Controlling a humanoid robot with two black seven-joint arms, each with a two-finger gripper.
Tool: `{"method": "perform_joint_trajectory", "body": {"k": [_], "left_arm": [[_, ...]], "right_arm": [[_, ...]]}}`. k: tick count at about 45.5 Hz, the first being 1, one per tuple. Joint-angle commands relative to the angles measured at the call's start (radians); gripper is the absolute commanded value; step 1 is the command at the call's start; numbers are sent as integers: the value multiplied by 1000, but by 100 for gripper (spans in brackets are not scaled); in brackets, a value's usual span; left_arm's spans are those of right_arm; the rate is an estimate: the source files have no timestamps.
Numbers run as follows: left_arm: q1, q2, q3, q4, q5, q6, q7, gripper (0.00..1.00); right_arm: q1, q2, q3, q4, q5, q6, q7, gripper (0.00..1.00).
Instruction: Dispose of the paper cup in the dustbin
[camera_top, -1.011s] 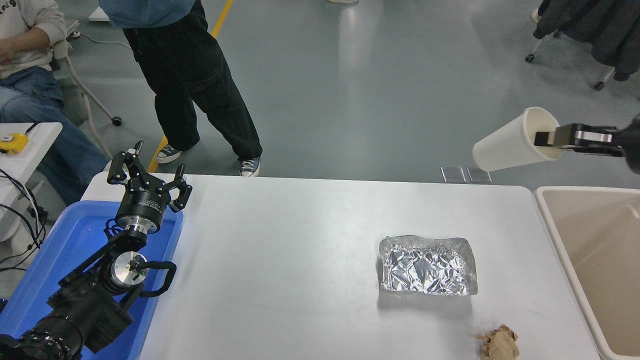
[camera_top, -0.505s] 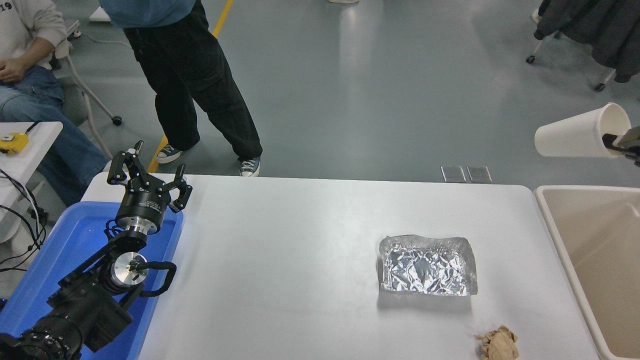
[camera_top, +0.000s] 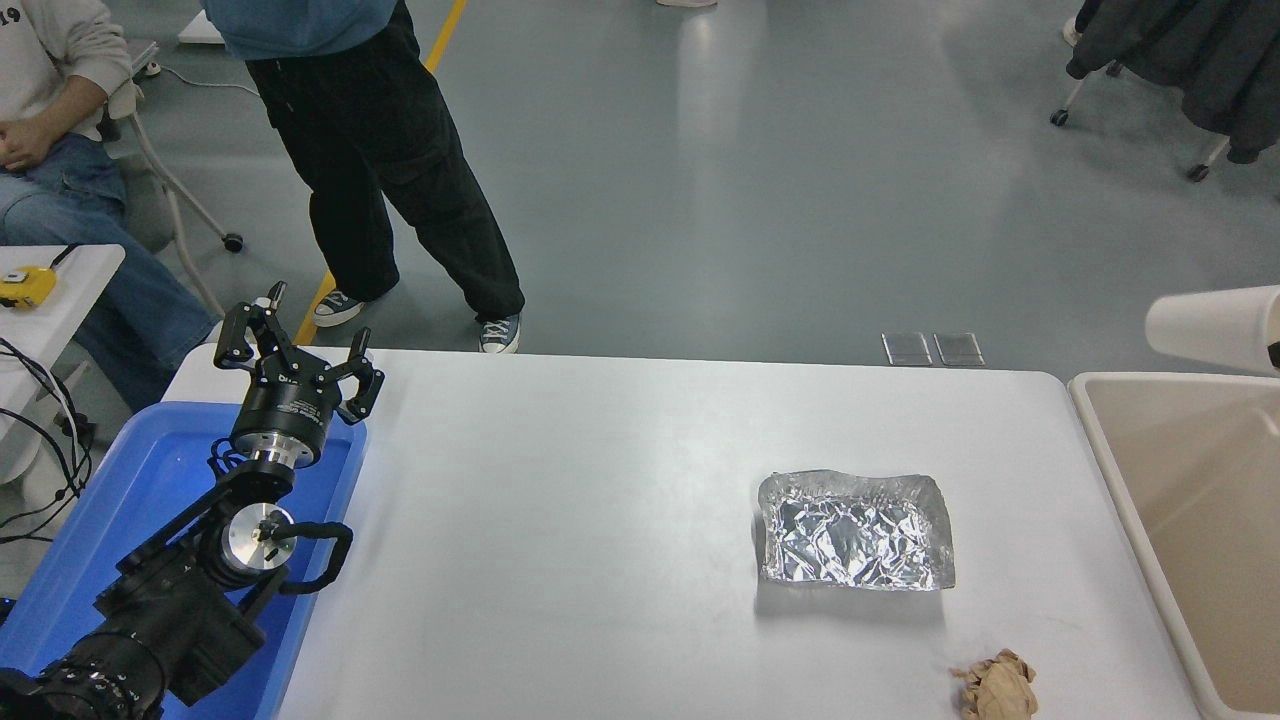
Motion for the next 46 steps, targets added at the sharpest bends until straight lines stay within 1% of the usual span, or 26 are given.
{"method": "perform_joint_trajectory", "body": {"k": [1,9,14,23,28,35,46], "left_arm": [[0,0,1,1,0,0,0,100],[0,0,1,-1,0,0,0,100],[0,0,1,-1,0,0,0,100],[0,0,1,1,0,0,0,100],[0,0,-1,1,0,0,0,100],[0,0,-1,1,0,0,0,100],[0,0,1,-1,0,0,0,100]], "right_arm": [[-278,146,166,-183,201,-48,2,0],[-451,287,294,-373,201,-60,-5,0],[-514,396,346,-531,201,-50,-37,0],[-557,575,452,-843,201,0,-109,0],[-557,655,484,-969,201,35,-143,0],[-551,718,565,-1055,201,50,-161,0],[-548,744,686,-1092,201,38,-176,0]]}}
